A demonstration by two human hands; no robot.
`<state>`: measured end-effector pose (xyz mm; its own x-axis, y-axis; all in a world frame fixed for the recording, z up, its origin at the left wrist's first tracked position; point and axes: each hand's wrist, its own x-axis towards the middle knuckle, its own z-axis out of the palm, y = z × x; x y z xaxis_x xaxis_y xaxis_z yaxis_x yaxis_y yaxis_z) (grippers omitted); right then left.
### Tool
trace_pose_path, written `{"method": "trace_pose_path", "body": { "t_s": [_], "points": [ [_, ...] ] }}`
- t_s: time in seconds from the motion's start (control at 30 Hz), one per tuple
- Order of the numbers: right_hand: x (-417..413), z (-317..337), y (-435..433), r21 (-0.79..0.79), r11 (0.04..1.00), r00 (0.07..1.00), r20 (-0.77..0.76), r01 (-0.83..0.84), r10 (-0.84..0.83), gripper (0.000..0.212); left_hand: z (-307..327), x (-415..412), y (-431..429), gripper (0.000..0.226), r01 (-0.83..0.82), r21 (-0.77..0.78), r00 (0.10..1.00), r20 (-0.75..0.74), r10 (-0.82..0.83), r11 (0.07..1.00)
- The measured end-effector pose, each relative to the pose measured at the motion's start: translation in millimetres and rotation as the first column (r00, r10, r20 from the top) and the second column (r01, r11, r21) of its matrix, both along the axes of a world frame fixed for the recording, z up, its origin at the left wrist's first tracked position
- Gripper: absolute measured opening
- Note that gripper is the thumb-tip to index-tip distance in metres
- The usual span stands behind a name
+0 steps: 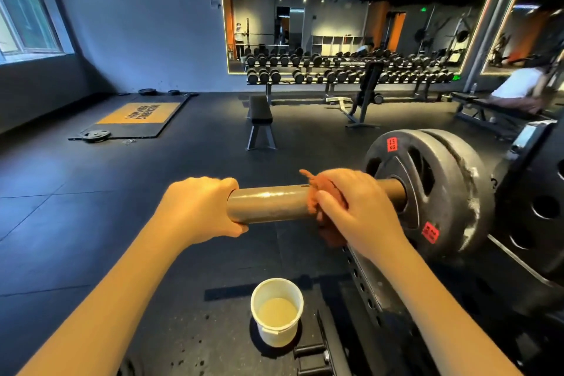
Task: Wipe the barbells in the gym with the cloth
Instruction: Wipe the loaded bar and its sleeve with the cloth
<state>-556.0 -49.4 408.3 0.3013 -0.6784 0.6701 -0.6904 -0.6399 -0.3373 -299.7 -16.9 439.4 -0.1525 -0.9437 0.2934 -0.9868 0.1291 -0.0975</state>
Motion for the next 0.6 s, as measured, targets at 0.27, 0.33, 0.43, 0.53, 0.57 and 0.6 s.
{"method": "trace_pose_path", "body": {
  "t_s": [0.27, 0.33, 0.43, 0.53, 0.57, 0.6],
  "points": [
    [40, 2, -7, 0.053, 0.939, 0.928, 0.144, 0.34, -0.344, 0.042, -27, 4, -2, 0.045, 0.12, -0.345, 0.993, 0.045, -0.111, 0.931],
    [37, -13, 8, -0.048, 0.98, 0.979, 0.073, 0.195, -0.191, 0.036, -32, 5, -3, 0.045, 0.135, -0.396, 0.991, 0.053, -0.124, 0.908],
    [-3, -16, 10, -0.044, 0.998, 0.998, -0.033, 0.047, -0.048, 0.037, -37, 3, -4, 0.043, 0.123, -0.448, 0.992, 0.076, -0.099, 0.886],
    [-13, 0, -10, 0.0, 0.982, 0.974, 0.13, 0.187, -0.185, 0.045, -41, 0, -1, 0.042, 0.101, -0.512, 0.993, 0.1, -0.057, 0.853],
    [-3, 2, -14, -0.004, 0.964, 0.948, 0.185, 0.266, -0.26, 0.046, -42, -2, -1, 0.042, 0.095, -0.539, 0.994, 0.099, -0.049, 0.837],
    [11, 2, -13, -0.019, 0.942, 0.922, 0.214, 0.335, -0.323, 0.043, -43, -3, -1, 0.043, 0.085, -0.561, 0.995, 0.095, -0.038, 0.824]
  ]
}}
